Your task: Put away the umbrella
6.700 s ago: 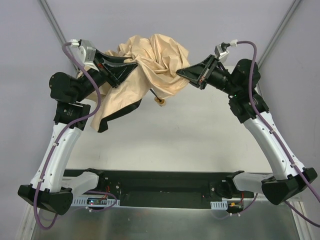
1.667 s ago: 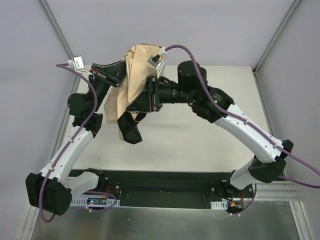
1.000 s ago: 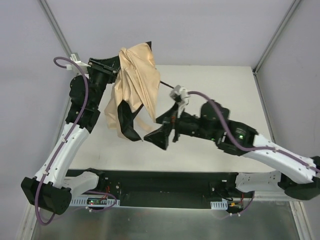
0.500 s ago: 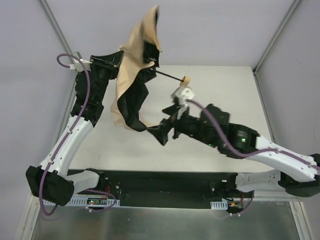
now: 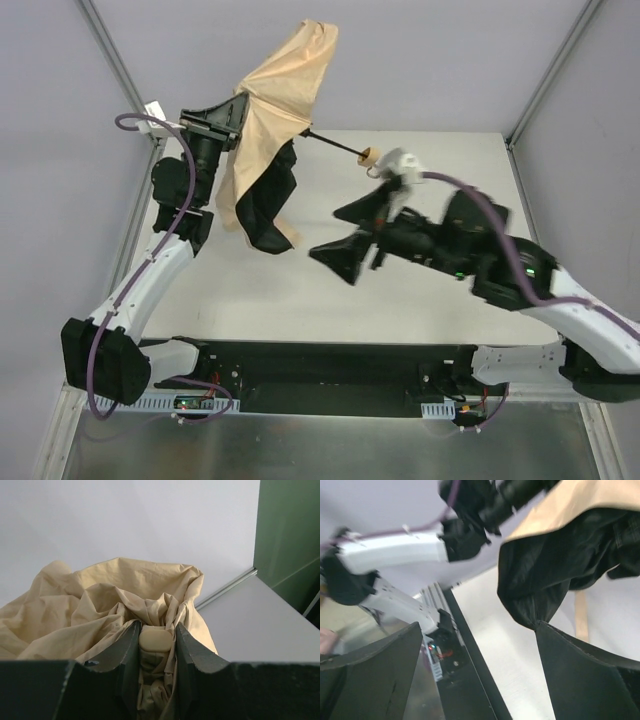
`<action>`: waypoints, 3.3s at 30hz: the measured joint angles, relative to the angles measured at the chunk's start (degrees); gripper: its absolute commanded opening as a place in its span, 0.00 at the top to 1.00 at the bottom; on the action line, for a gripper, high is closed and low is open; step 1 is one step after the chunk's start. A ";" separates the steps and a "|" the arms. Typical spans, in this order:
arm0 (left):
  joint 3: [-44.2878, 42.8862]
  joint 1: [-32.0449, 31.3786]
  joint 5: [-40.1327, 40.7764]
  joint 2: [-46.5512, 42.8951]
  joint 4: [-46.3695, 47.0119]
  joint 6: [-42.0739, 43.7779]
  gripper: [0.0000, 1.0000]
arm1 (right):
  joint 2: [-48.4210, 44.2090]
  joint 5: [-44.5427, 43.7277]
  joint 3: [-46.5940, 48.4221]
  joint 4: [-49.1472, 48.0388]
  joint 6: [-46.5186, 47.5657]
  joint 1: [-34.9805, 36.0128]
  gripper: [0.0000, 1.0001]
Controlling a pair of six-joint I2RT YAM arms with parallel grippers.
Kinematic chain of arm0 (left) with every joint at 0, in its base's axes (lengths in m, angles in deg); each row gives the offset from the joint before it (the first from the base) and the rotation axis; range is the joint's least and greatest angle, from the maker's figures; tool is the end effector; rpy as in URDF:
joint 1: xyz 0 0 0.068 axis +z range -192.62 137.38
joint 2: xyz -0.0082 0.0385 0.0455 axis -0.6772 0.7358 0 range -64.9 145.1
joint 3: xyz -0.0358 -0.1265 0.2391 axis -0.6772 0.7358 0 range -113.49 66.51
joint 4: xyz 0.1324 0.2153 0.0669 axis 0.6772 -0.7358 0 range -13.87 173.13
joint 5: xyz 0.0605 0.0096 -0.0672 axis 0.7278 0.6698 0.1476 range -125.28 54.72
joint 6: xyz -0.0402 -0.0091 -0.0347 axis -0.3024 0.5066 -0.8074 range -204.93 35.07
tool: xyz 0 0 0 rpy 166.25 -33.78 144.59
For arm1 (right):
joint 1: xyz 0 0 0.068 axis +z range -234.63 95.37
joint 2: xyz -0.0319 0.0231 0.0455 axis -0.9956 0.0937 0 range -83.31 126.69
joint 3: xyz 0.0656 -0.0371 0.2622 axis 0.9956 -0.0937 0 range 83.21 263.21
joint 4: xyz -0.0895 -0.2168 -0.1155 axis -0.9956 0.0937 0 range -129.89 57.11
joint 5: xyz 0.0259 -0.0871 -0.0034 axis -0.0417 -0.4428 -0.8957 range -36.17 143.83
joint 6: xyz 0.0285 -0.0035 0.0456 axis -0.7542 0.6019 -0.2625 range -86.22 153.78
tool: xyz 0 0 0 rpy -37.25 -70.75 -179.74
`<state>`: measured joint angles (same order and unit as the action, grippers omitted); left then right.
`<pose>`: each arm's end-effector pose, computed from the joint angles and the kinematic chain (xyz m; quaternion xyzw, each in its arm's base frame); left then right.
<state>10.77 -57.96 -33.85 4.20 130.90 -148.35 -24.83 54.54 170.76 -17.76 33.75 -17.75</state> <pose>0.2591 -0.0702 0.4239 -0.2000 0.4213 -0.5567 0.6875 0.0686 0.1617 0.5233 -0.3690 0.5508 0.4161 0.6224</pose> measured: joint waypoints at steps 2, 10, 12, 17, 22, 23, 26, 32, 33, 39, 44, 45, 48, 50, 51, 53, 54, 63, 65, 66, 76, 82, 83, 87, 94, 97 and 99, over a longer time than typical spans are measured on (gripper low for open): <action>-4.15 -0.24 0.94 -0.87 -4.87 0.28 1.00 | 6.71 -3.28 2.03 0.63 2.73 3.23 0.04; -8.22 -1.64 9.97 -7.93 -19.78 -3.32 1.00 | 29.07 -17.29 4.35 -3.43 13.27 10.54 0.04; -8.52 -1.90 12.17 -8.35 -23.28 -3.87 1.00 | 31.76 -21.49 5.09 -4.15 15.26 11.98 0.04; -10.19 -1.95 15.61 -8.39 -32.09 -4.26 1.00 | 36.04 -36.59 11.72 -6.05 20.33 15.69 0.09; -9.53 -2.47 16.06 -9.62 -35.01 -6.62 1.00 | 37.11 -46.95 17.59 -8.00 23.21 15.43 0.88; -8.98 -2.73 16.13 -10.29 -34.99 -6.99 1.00 | 37.09 -47.60 18.32 -7.58 22.45 14.38 0.90; -6.60 -3.02 16.13 -12.96 -33.11 -7.26 1.00 | 35.15 -43.39 17.16 -5.18 19.47 10.32 1.00; -0.31 -2.99 14.36 -14.14 -17.03 -6.16 1.00 | 20.87 -0.44 2.25 -12.76 2.82 -2.10 1.00; 0.70 -2.97 13.49 -13.51 -13.25 -6.08 1.00 | 19.19 5.66 -0.50 -18.21 -3.45 -4.20 1.00; 1.68 -3.08 5.31 -8.35 3.10 -5.31 1.00 | 24.65 30.38 -0.09 -51.43 -37.22 -8.04 0.74; -0.48 -2.95 1.40 -6.64 8.66 -3.08 1.00 | 26.12 30.64 5.79 -30.86 -31.54 -6.25 0.21; -0.63 -2.95 0.94 -6.43 10.03 -2.86 1.00 | 25.90 28.57 7.76 -24.94 -29.03 -6.01 0.13; -1.33 -2.93 -0.83 -5.46 13.14 -1.88 1.00 | 23.54 20.76 11.37 -11.37 -22.16 -5.99 0.05; -1.64 -2.93 -2.12 -5.09 14.16 -1.57 1.00 | 20.65 15.96 11.87 -5.01 -18.82 -6.12 0.05; -1.81 -2.95 -3.08 -4.98 14.53 -1.40 1.00 | 19.15 14.25 11.89 -2.82 -17.66 -6.19 0.05; -2.14 -2.95 -4.44 -4.92 14.71 -0.72 1.00 | 16.92 12.00 11.87 -0.81 -16.15 -6.12 0.07; -2.21 -2.95 -4.92 -4.94 14.91 -0.31 1.00 | 16.11 11.10 11.89 -0.66 -15.52 -5.86 0.08; -2.29 -2.23 -10.58 -4.66 16.70 -1.22 1.00 | 32.17 15.30 25.97 -3.54 -12.22 -3.10 0.44; -2.29 -0.96 -12.41 -4.63 17.49 -2.95 1.00 | 35.71 17.68 27.98 -2.99 -10.47 -3.26 0.18; -2.29 0.17 -13.79 -4.59 18.05 -3.93 1.00 | 35.74 18.62 26.71 -2.12 -9.29 -3.30 0.11; -7.43 4.83 -39.82 3.48 22.34 -12.70 1.00 | 3.41 12.90 7.04 17.77 -2.12 -9.31 0.04; -7.43 4.83 -47.12 3.96 23.10 -16.04 1.00 | -7.19 13.66 7.15 20.98 -4.22 -18.99 0.04; -7.43 4.83 -47.56 3.96 23.34 -16.79 1.00 | -8.07 14.95 4.02 18.80 -6.54 -20.81 0.04; -5.97 4.83 -47.23 3.48 24.06 -18.56 1.00 | -8.74 22.14 -12.48 4.98 -17.49 -25.31 0.04; -3.98 4.79 -47.19 2.78 24.02 -19.93 1.00 | 1.33 31.78 -23.96 -14.36 -28.81 -26.18 0.03; -3.98 4.42 -47.01 2.78 23.98 -20.09 1.00 | 4.87 35.08 -23.85 -22.25 -31.01 -26.03 0.18; -3.98 4.00 -46.90 2.78 23.98 -20.15 1.00 | 6.75 36.72 -23.43 -26.08 -32.20 -25.68 0.28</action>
<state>6.79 -53.96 -80.75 6.98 154.87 -168.50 -18.08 91.26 147.33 -43.83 1.55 -43.44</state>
